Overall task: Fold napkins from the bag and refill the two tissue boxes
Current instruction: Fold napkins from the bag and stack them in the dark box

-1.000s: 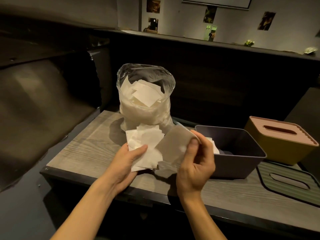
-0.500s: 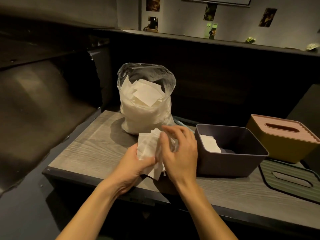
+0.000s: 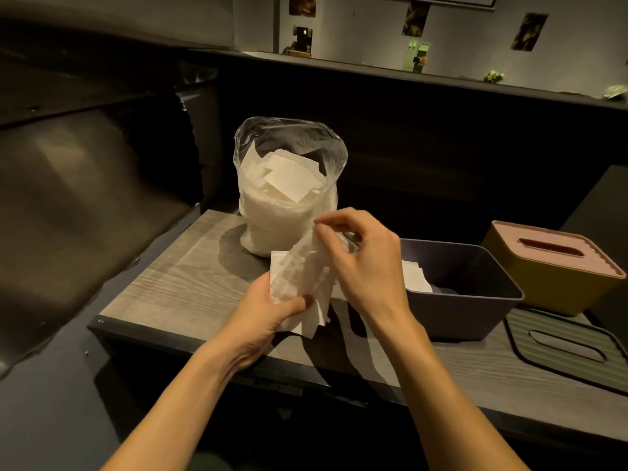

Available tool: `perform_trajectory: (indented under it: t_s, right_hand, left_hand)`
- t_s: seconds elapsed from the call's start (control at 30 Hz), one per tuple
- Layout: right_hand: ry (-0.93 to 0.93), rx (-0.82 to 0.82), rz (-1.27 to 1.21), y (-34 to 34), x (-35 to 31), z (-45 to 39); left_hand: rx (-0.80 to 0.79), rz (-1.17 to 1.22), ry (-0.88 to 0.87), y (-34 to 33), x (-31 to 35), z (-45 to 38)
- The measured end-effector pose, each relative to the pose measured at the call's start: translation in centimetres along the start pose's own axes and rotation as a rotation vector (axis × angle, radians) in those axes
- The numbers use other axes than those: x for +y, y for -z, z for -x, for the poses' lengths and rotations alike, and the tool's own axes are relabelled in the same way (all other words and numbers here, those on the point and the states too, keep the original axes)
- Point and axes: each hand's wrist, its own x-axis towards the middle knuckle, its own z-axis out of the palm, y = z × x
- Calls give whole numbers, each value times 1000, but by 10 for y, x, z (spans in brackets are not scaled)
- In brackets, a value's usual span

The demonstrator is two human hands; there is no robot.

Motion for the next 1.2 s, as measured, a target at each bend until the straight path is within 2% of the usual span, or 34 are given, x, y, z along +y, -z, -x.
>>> perform_trajectory:
  t_s: [0.1,0.27,0.47,0.53,0.6,0.7,0.8,0.87,1.07,1.2]
  right_hand:
    - [48,52,-12,4,-5,-8]
    - [52,-21,41,-7,0,-10]
    - [291,278,-48,14,-23,-21]
    - [329,292,-153,25,-36,-18]
    - [246,178,-289,34,-42,-13]
    - [-28,-130,-391,32,-33,-5]
    - [-177,-289,-153,9,-8,1]
    - [-207,-266,-49,-5,4,6]
    - [-233,39,-178,-15,22,33]
    - [-345,37,-225,-20,32,53]
  left_hand:
    - [21,9,26,1,-1,-1]
    - [-14,77,32,3,0,1]
    - [13,130,17,2,1,1]
    - [5,175,35,3,1,0]
    - [1,219,58,5,3,0]
    - [-28,269,81,7,7,1]
    - [-88,297,81,4,12,5]
    - [-81,315,96,3,16,7]
    - [-19,377,105,4,19,10]
    - [20,370,85,1,18,10]
